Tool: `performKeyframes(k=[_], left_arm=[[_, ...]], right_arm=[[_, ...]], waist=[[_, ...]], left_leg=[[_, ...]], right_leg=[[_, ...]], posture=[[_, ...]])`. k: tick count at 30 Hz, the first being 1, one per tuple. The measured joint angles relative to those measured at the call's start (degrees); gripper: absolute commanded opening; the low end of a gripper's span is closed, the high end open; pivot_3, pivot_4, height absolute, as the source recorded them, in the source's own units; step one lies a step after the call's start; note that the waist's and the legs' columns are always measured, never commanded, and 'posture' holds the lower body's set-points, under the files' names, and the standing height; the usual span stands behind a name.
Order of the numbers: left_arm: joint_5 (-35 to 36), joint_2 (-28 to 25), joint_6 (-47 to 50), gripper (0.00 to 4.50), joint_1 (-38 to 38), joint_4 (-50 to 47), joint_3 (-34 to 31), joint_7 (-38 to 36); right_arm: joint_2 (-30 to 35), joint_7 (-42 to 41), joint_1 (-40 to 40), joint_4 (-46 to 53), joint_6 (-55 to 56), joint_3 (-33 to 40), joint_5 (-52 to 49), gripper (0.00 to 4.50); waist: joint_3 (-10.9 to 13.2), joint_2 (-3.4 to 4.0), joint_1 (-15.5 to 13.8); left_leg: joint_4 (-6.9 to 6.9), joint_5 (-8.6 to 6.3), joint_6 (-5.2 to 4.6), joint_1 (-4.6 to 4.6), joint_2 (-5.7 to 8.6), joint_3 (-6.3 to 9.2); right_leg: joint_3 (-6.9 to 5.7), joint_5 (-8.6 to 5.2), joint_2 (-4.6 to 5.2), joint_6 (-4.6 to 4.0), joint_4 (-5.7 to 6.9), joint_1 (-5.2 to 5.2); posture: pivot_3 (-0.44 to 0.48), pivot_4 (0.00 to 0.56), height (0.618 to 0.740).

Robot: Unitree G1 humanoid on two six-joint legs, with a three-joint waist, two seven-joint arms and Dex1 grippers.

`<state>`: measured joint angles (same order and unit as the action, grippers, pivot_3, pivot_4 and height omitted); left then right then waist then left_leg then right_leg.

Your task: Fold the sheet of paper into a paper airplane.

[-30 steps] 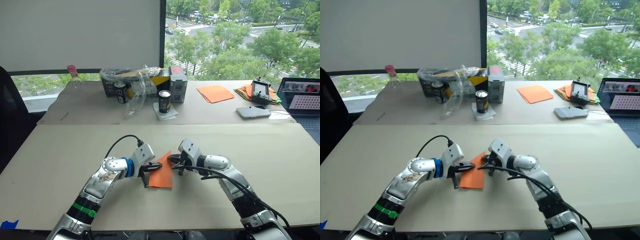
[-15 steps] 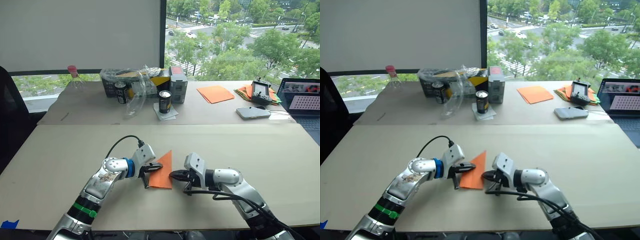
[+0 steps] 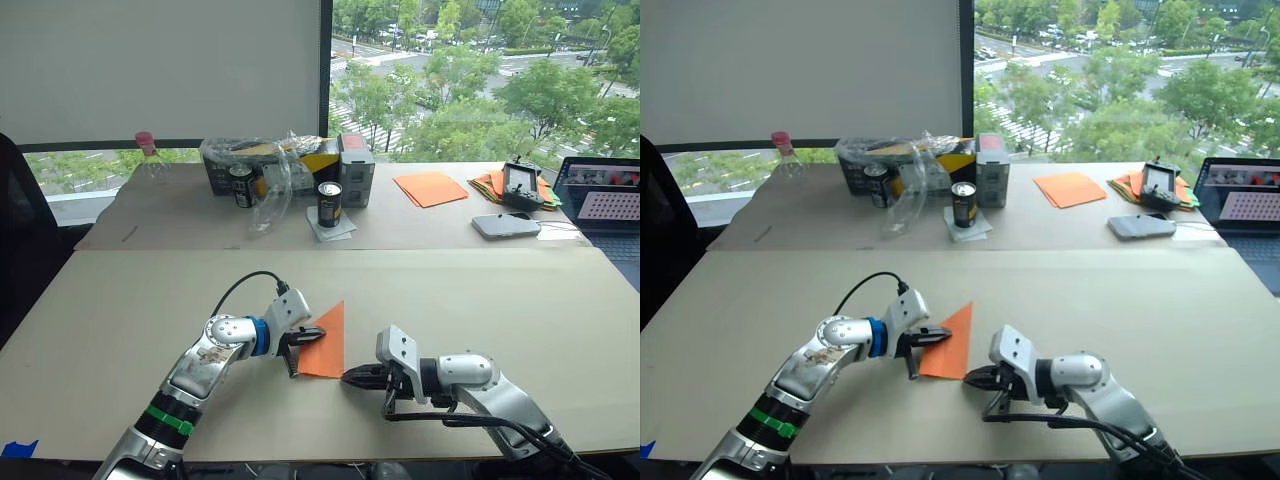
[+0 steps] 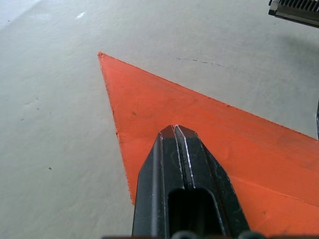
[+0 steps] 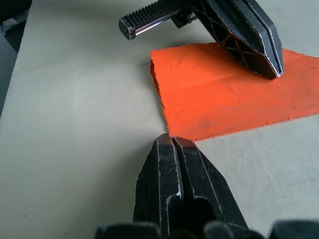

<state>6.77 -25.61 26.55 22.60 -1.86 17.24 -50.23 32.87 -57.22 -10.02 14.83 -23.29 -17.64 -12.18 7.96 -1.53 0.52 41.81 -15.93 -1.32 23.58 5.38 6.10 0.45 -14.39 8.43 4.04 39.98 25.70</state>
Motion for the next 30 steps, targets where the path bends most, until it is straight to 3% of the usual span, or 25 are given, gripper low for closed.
performKeyframes(k=[9, 20, 30], left_arm=[[0.67, 0.93, 2.38, 0.02, -0.22, -0.44, -1.8, 2.16], [1.17, 3.08, 3.21, 0.02, -0.26, 0.12, -2.96, 5.38], [-0.68, 5.7, -5.71, 0.02, 8.73, 16.11, -2.27, 3.95]], right_arm=[[0.01, 3.26, -3.54, 1.44, -3.96, 7.72, -4.27, 0.0], [-8.27, 9.85, -7.77, -5.74, -4.07, -1.76, 2.73, 0.0], [-8.94, 13.22, -9.02, -5.96, -5.77, -3.09, 4.78, 0.0]], waist=[[0.03, -0.02, 0.07], [0.04, -0.02, -0.03], [0.03, -0.01, -0.4]], left_leg=[[0.0, 0.01, 0.01, 0.13, -0.03, 0.0], [0.0, 0.02, 0.02, 0.27, 0.03, -0.03], [0.04, 0.05, 0.06, 0.18, 0.04, -0.02]], right_leg=[[0.0, 0.01, -0.01, -0.02, 0.03, 0.18], [0.04, 0.03, 0.01, -0.04, 0.07, 0.36], [0.02, 0.04, 0.0, -0.06, 0.11, 0.27]], posture=[[0.0, 0.15, 0.67], [0.0, 0.15, 0.67], [0.0, 0.15, 0.67]])
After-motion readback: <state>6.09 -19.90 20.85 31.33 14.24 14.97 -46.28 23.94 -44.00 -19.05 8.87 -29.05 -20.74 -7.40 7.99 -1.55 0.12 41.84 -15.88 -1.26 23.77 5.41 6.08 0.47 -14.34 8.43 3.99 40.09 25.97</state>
